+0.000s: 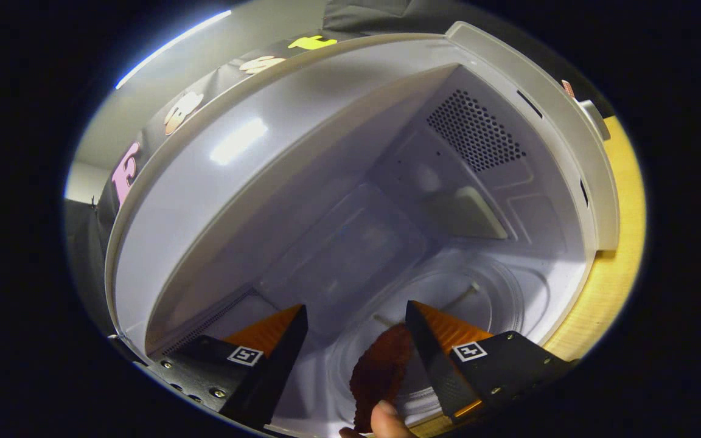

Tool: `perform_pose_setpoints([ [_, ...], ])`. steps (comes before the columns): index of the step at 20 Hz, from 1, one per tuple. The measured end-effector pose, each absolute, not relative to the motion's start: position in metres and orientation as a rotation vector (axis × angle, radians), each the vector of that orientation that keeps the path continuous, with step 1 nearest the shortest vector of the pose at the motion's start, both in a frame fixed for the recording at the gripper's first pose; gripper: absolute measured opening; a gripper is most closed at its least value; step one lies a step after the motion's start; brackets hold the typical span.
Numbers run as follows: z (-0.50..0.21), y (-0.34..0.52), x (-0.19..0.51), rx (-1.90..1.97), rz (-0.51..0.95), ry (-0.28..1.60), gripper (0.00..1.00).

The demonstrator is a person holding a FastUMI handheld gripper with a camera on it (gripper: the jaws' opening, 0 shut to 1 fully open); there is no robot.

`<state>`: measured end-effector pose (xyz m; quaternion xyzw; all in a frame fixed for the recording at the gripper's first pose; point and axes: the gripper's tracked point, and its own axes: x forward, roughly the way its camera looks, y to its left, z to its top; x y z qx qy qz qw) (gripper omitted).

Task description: Open the microwave, put the food inside, and close the microwave door.

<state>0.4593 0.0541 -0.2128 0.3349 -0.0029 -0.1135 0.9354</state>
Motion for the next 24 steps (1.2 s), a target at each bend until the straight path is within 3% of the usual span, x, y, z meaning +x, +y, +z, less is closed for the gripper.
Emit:
perform_pose_setpoints([
  [7,-0.212,0.063,0.434,0.582,-0.197,0.057,0.97],
  [12,-0.19,0.106,0.377,0.499,-0.03,0.12,0.97],
  [20,-0.1,0.136,0.253,0.395,0.221,0.125,0.97],
  [24,-0.026,0.148,0.179,0.348,0.347,-0.009,0.97],
])
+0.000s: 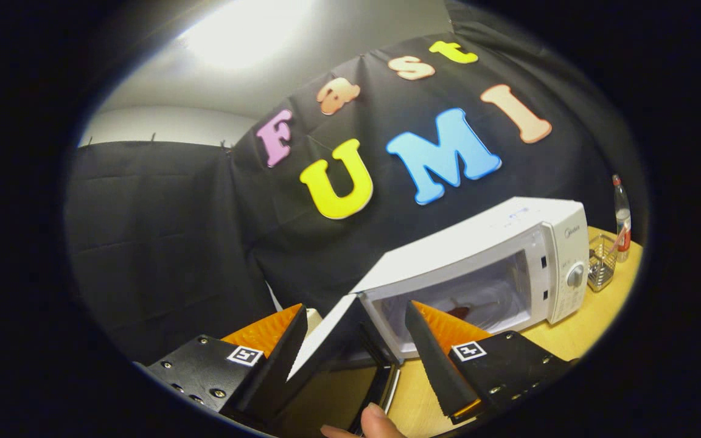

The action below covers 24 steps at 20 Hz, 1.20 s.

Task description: Open the microwave, put the food inside, and close the microwave door.

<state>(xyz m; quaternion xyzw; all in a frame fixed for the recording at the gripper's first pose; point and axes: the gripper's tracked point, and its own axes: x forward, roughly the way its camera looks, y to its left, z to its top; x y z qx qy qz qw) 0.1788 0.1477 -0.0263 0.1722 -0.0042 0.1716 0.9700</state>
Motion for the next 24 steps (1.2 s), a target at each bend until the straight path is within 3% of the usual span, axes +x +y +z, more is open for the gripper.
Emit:
perform_pose_setpoints([
  [3,0.015,0.162,0.128,0.313,0.438,-0.124,0.97],
  [9,0.019,0.224,0.049,0.17,0.646,-0.106,0.97],
  [14,-0.022,0.286,0.02,0.032,0.762,-0.072,0.97],
  [17,-0.062,0.318,0.018,0.005,0.807,0.021,0.89],
  [19,-0.103,0.336,0.021,0.005,0.808,0.149,0.69],
  [20,-0.124,0.337,0.023,-0.022,0.78,0.198,0.47],
  [22,-0.164,0.339,0.035,-0.055,0.727,0.262,0.19],
  [24,-0.192,0.34,0.048,-0.082,0.685,0.276,0.1],
])
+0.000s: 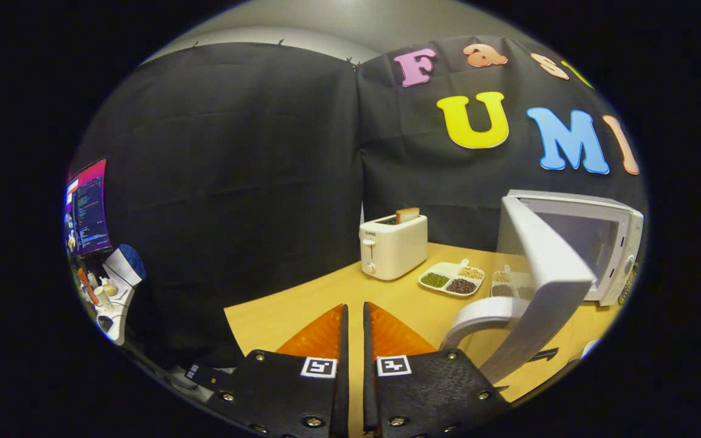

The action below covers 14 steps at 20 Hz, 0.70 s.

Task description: Open the microwave, put the food inside, and close the microwave door.

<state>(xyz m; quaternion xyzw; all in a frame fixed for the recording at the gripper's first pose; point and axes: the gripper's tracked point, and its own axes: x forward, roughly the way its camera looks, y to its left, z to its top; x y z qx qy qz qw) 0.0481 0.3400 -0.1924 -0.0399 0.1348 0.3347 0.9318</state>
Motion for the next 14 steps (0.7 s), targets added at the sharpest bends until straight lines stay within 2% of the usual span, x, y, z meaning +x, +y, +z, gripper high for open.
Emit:
perform_pose_setpoints([
  [3,-0.213,0.325,0.063,-0.151,0.611,0.246,0.1],
  [4,-0.219,0.322,0.07,-0.152,0.597,0.243,0.01],
  [8,-0.216,0.295,0.073,-0.219,0.55,0.188,0.01],
  [14,-0.214,0.243,0.08,-0.243,0.474,0.23,0.01],
])
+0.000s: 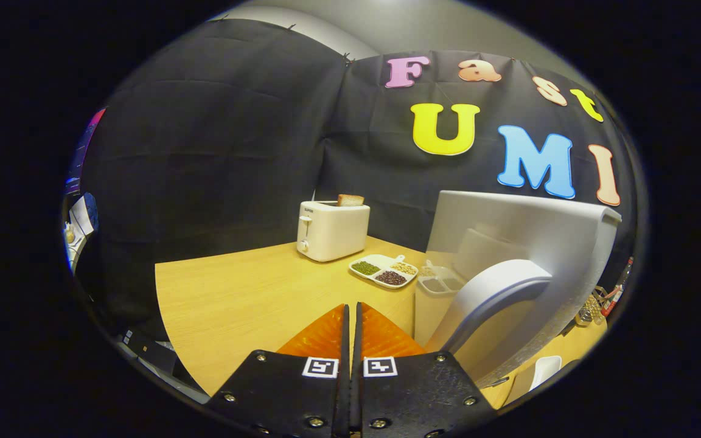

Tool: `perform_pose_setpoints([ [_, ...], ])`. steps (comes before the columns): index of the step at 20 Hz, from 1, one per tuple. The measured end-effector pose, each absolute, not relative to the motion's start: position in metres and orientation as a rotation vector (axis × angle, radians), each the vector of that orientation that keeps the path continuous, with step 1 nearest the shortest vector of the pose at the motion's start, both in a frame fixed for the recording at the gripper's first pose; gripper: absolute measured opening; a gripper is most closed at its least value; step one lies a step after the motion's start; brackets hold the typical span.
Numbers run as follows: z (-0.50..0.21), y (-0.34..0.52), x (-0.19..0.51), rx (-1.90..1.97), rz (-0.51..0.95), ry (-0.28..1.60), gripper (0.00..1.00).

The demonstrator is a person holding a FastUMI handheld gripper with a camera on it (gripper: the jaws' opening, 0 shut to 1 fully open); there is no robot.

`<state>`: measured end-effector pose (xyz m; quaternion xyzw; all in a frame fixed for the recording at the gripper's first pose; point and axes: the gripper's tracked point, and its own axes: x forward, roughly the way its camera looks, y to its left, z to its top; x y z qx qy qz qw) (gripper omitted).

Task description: Open the microwave, put the food inside, and close the microwave door.

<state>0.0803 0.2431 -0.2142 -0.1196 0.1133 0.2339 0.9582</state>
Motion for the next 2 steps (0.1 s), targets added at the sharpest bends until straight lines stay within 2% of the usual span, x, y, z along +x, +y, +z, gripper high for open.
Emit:
perform_pose_setpoints([
  [2,-0.206,0.219,0.088,-0.232,0.424,0.236,0.01],
])
